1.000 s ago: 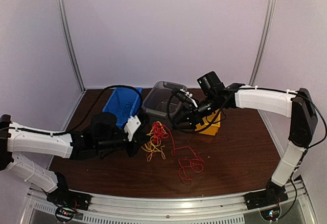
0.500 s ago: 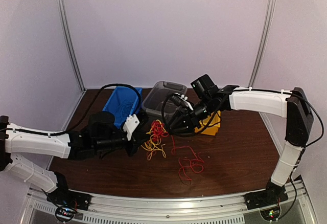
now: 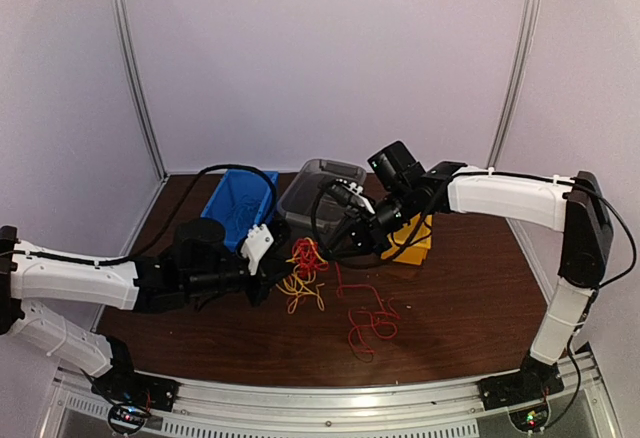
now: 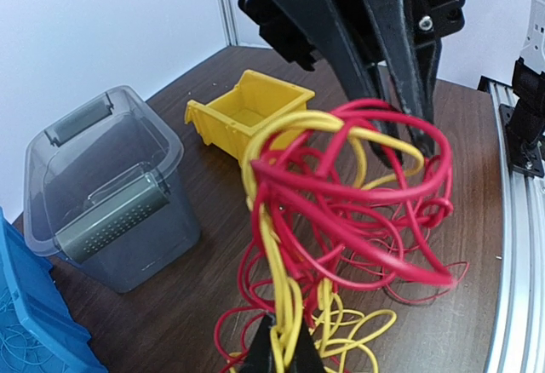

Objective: Untangle the cables

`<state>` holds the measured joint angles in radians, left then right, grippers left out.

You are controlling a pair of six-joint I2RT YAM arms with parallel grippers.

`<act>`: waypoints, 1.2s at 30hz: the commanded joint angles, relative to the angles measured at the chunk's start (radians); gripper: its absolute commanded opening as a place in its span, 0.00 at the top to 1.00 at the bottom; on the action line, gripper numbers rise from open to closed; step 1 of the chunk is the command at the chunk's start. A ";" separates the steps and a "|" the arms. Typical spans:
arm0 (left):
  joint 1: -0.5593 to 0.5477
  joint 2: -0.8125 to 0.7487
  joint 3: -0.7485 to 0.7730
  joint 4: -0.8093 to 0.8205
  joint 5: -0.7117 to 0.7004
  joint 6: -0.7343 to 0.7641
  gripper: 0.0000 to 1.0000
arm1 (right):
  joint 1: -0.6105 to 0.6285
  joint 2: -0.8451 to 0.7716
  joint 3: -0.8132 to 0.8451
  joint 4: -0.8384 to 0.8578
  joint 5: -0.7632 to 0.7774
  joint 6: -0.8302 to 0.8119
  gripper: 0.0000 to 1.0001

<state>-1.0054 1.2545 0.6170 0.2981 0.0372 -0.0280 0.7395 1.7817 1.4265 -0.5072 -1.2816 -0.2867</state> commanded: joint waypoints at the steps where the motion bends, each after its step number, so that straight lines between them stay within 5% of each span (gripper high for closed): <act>1: -0.005 -0.033 -0.013 0.040 -0.017 0.010 0.96 | -0.021 -0.029 0.000 0.038 0.073 0.040 1.00; 7: -0.004 -0.078 -0.060 -0.022 -0.104 -0.053 0.73 | -0.113 -0.088 -0.063 0.104 0.236 0.082 1.00; 10: -0.004 -0.079 -0.079 -0.071 -0.156 -0.083 1.00 | -0.118 -0.119 -0.126 0.028 0.362 -0.037 1.00; 18: -0.003 -0.059 -0.134 -0.002 -0.202 -0.136 1.00 | -0.118 -0.127 -0.292 0.019 0.462 -0.103 1.00; 19: -0.004 -0.058 -0.141 0.021 -0.223 -0.154 0.98 | -0.119 -0.134 -0.291 0.015 0.438 -0.106 1.00; 23: -0.004 -0.028 -0.152 0.115 -0.240 -0.221 0.52 | -0.086 -0.166 -0.229 -0.019 0.410 -0.116 1.00; 31: -0.005 0.040 -0.130 0.279 0.019 -0.184 0.48 | 0.004 -0.194 -0.076 -0.122 0.241 -0.159 1.00; 36: -0.006 0.138 -0.093 0.337 0.076 -0.173 0.50 | 0.003 -0.177 -0.115 -0.073 0.279 -0.140 1.00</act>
<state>-1.0080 1.3254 0.4862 0.4934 0.0044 -0.2142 0.7479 1.5921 1.3376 -0.5987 -0.9970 -0.4347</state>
